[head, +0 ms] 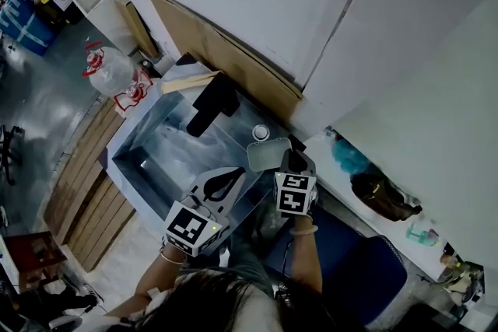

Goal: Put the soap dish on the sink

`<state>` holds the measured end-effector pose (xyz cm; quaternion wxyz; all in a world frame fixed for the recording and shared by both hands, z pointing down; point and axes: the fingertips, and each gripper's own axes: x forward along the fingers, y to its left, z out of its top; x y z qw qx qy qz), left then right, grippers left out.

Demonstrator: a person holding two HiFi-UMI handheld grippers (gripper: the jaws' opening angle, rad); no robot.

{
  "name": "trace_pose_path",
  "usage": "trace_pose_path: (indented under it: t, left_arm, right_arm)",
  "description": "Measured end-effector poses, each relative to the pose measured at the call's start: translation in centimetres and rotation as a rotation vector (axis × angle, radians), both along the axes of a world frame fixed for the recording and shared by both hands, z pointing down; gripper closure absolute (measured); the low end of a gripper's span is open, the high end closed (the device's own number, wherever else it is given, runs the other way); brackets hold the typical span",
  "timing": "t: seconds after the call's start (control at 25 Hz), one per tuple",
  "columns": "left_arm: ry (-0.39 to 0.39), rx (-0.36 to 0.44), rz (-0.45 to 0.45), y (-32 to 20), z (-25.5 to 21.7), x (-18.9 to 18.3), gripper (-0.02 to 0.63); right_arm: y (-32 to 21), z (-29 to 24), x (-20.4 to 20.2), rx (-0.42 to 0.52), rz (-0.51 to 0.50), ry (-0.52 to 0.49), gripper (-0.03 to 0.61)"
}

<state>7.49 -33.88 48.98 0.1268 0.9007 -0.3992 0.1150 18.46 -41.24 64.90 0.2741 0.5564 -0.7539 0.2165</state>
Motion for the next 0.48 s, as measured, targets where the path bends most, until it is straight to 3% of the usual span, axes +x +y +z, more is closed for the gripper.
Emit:
trace_pose_path:
  t: [0.48]
  left_arm:
    - [-0.01,0.009,0.004,0.8,-0.5,0.1,0.604]
  right_arm:
    - [0.4,-2.0,0.1,0.061,0.001,-0.024,0.546]
